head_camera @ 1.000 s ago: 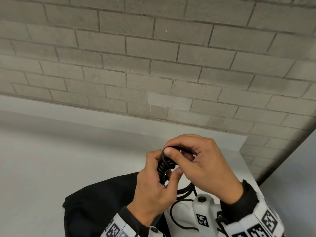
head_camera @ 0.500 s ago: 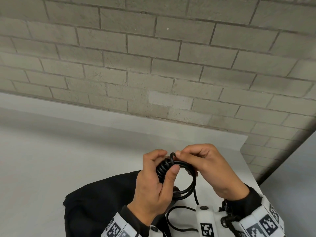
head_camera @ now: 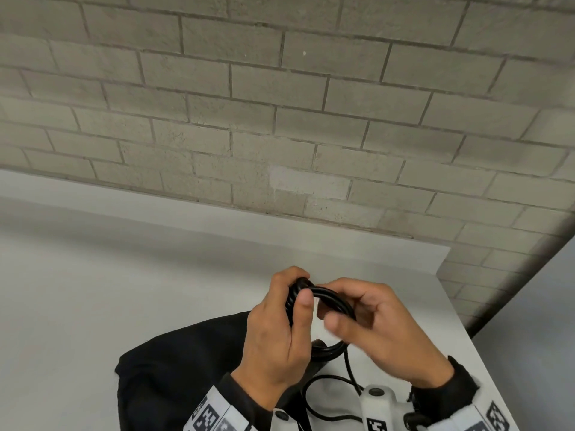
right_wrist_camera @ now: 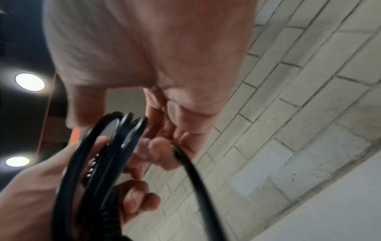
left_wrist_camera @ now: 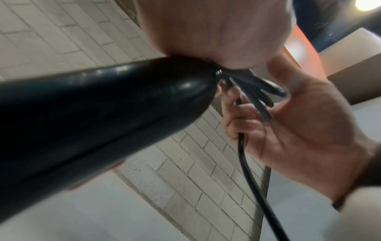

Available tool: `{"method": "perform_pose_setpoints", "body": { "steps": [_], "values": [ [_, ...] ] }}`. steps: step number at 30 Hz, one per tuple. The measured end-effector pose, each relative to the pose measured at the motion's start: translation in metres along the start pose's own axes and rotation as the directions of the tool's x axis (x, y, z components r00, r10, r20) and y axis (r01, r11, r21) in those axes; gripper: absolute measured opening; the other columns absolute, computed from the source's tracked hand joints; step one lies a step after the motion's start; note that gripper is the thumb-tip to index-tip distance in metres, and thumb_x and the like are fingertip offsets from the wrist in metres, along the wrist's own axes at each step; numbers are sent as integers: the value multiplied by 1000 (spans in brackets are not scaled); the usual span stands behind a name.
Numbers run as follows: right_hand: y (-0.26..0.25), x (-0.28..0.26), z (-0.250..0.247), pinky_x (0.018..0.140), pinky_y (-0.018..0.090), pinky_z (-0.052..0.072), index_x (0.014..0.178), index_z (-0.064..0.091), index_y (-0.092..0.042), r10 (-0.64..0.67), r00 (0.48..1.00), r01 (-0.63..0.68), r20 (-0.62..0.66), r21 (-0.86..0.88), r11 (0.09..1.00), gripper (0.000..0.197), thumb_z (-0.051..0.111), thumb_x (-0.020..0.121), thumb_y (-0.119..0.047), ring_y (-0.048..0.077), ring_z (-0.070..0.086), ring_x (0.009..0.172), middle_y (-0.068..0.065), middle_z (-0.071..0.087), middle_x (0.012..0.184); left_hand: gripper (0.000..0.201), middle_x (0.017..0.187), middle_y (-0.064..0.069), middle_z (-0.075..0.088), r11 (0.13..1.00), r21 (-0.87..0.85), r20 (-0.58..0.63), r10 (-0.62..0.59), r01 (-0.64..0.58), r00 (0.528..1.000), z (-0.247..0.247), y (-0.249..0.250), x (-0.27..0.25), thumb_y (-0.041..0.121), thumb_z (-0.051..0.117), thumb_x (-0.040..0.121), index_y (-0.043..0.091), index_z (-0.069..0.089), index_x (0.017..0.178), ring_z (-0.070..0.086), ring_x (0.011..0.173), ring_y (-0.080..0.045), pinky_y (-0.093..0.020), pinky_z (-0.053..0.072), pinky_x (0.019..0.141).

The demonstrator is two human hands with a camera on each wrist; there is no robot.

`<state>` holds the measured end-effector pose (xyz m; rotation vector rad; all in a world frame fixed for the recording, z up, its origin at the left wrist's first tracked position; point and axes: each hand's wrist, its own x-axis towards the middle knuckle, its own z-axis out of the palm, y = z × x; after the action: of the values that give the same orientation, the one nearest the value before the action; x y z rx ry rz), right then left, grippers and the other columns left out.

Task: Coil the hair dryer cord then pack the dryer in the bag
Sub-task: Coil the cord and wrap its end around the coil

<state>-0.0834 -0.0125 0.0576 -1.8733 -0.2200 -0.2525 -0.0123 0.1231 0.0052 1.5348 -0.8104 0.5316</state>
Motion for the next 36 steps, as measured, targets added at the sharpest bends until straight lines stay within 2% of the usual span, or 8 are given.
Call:
{"method": "perform_pose_setpoints", "body": {
  "steps": [4, 11, 18, 21, 24, 30, 33, 36],
  "values": [
    [8, -5, 4, 66, 19, 45, 83, 69, -28, -21, 999, 18, -35, -95, 995, 13, 71, 86, -15, 5, 55, 65, -7, 61, 68, 38, 68, 10, 57, 999, -32, -15, -15, 14, 1000, 1, -1, 1, 54, 27, 101, 26, 52, 104, 57, 59, -8, -14, 43, 54],
    [7, -2, -8, 67, 20, 42, 75, 65, -36, -33, 997, 44, 71, -150, 988, 23, 72, 85, -17, 4, 52, 65, -12, 57, 66, 35, 98, 16, 55, 992, -126, 20, 23, -20, 1000, 2, 2, -1, 47, 29, 103, 25, 53, 116, 57, 82, -4, -11, 42, 72],
    [12, 4, -14, 66, 19, 42, 76, 65, -35, -57, 994, 73, 98, -170, 983, 25, 72, 85, -13, 4, 53, 65, -13, 59, 66, 40, 87, 18, 49, 998, 2, 93, 62, -63, 994, -4, 3, 4, 49, 25, 103, 21, 52, 109, 52, 78, 6, -3, 37, 72],
    [9, 7, -14, 62, 32, 45, 76, 67, -20, -62, 994, 77, 93, -158, 985, 12, 72, 85, -27, 17, 52, 63, -1, 56, 65, 43, 89, 16, 48, 995, 39, 135, 87, -93, 987, -7, 5, 6, 55, 29, 100, 19, 50, 110, 49, 81, 4, -1, 36, 72],
    [10, 9, -15, 67, 48, 47, 84, 69, -4, -61, 994, 74, 93, -147, 986, 29, 71, 85, -33, 33, 55, 67, 15, 59, 70, 33, 92, 16, 48, 995, 58, 135, 75, -83, 988, -7, 3, 6, 51, 45, 96, 20, 50, 109, 50, 82, 3, 0, 38, 71],
    [18, 12, -18, 71, 45, 47, 85, 69, -3, -20, 997, 29, 77, -113, 993, 18, 75, 81, -20, 31, 55, 70, 17, 59, 72, 16, 93, 13, 63, 983, -133, 95, -116, 129, 989, -3, 5, -1, 39, 53, 90, 34, 53, 106, 64, 85, -11, -11, 47, 72],
    [23, 13, -14, 81, 41, 50, 86, 72, -10, -14, 1000, 14, -6, -127, 992, 21, 81, 73, -23, 20, 63, 79, 6, 68, 78, 20, 94, 14, 65, 966, -186, 56, -171, 178, 984, -1, 9, -1, 40, 55, 88, 28, 55, 105, 66, 85, -9, -9, 47, 72],
    [33, 10, -4, 82, 35, 49, 92, 66, -22, -133, 947, 81, -293, -182, 980, 37, 89, 63, -23, 18, 61, 87, -2, 67, 92, 18, 95, 15, 65, 954, -214, 25, -207, 208, 978, 0, 9, 2, 34, 61, 89, 27, 56, 104, 65, 87, -5, -7, 46, 72]
  ]
}}
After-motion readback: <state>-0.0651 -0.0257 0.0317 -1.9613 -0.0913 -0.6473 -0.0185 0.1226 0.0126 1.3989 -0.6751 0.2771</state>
